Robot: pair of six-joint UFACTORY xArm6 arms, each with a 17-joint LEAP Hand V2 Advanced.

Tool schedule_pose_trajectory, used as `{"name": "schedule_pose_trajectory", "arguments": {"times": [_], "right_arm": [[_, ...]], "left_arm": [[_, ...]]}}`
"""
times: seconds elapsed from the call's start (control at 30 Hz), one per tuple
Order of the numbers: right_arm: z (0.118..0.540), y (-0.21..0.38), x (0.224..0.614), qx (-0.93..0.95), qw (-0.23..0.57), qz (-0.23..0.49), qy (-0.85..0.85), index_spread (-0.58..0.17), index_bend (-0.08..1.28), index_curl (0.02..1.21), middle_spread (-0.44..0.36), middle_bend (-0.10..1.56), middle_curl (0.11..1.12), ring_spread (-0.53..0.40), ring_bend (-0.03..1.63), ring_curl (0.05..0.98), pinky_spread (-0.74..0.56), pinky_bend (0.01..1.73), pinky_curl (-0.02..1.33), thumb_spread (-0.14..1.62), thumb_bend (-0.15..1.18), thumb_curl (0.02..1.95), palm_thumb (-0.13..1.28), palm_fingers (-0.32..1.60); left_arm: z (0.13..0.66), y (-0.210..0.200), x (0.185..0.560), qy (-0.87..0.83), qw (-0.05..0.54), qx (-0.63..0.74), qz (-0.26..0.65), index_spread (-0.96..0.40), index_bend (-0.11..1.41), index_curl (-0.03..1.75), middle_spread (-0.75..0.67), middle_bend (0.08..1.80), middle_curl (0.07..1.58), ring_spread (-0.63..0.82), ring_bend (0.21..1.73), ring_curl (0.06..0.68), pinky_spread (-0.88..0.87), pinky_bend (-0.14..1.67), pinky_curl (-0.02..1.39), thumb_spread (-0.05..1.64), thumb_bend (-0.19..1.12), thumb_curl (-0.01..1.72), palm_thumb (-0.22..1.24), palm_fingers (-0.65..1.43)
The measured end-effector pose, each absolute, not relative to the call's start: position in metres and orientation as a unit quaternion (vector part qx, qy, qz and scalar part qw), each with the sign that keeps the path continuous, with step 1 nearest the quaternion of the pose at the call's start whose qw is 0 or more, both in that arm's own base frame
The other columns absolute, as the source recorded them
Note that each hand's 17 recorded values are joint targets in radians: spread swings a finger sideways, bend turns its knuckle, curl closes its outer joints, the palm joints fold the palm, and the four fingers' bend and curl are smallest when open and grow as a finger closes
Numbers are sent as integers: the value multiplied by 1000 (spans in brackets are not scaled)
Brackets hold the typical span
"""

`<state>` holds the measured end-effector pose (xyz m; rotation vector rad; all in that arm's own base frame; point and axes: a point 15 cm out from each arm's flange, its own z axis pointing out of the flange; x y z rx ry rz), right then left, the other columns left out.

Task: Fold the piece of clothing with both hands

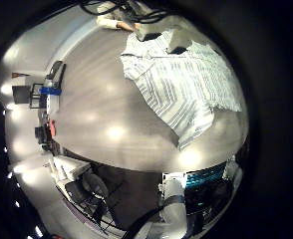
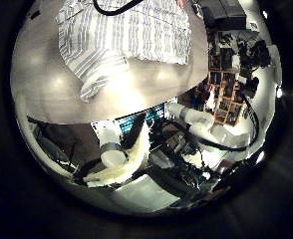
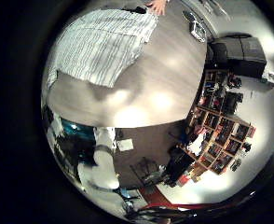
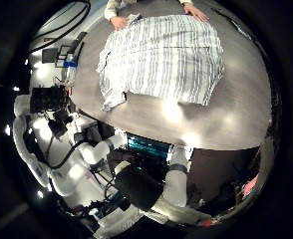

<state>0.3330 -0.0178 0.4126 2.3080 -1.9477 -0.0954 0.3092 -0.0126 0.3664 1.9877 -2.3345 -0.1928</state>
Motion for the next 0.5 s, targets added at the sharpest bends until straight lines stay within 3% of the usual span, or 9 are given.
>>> {"name": "schedule_pose_trajectory", "arguments": {"times": [0.33, 0.5], "right_arm": [[402, -23, 326, 760, 68, -44, -645, -366, 151, 257, 0, 246, 357, 130, 569, 218, 384, 589, 269, 1187, -19, 271, 214, 155], [391, -26, 316, 752, 73, -56, -653, -366, 150, 256, -2, 250, 357, 123, 569, 218, 383, 588, 264, 1197, -18, 266, 210, 160]], "left_arm": [[357, -11, 301, -762, 38, 642, -69, -47, 182, 375, 257, 179, 297, 439, 603, 204, 396, 371, 340, 1043, -22, 305, 249, 149], [334, -5, 315, -777, 34, 624, -70, -42, 178, 375, 257, 180, 298, 439, 605, 202, 396, 372, 339, 1043, -24, 306, 251, 148]]}}
